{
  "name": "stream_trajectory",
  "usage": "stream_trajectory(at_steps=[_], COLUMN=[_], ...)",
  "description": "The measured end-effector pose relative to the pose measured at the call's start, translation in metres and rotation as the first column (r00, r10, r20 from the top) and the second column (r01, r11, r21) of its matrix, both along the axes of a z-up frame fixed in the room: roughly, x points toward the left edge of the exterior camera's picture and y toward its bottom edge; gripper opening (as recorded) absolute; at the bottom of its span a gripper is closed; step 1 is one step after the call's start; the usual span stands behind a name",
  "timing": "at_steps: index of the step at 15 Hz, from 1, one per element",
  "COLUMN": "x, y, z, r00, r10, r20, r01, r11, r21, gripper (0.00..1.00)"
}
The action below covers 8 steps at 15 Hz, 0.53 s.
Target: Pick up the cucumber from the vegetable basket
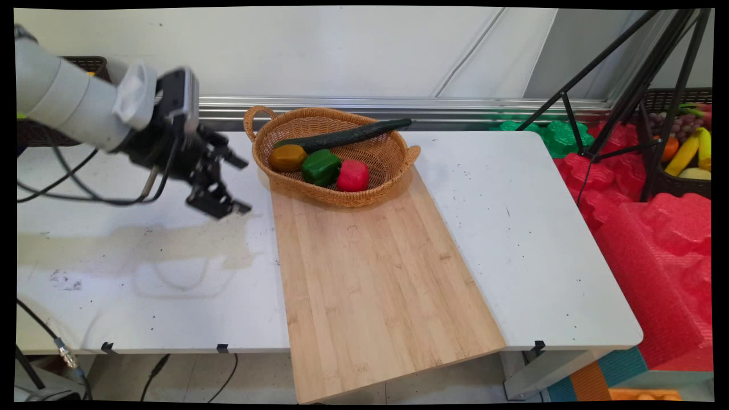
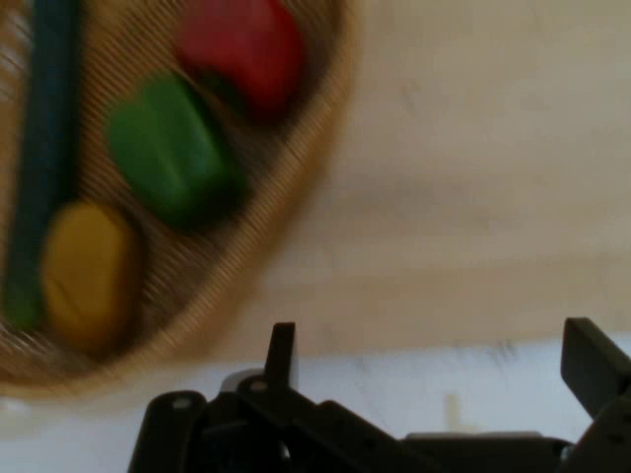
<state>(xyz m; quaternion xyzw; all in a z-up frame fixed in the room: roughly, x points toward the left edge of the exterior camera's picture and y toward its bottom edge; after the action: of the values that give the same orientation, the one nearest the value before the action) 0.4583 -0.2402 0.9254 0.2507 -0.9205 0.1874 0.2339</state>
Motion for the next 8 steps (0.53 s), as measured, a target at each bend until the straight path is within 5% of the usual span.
stream_trajectory(at_steps=[4, 8], x=[-0.003, -0.005], y=[-0.028, -0.058], z=[0.032, 0.048], r00=[0.991, 0.973], r10=[0.075, 0.146], r20=[-0.113, -0.182], r01=[-0.091, -0.185], r11=[0.986, 0.958], r21=[-0.142, -0.219], gripper=[1.00, 1.00])
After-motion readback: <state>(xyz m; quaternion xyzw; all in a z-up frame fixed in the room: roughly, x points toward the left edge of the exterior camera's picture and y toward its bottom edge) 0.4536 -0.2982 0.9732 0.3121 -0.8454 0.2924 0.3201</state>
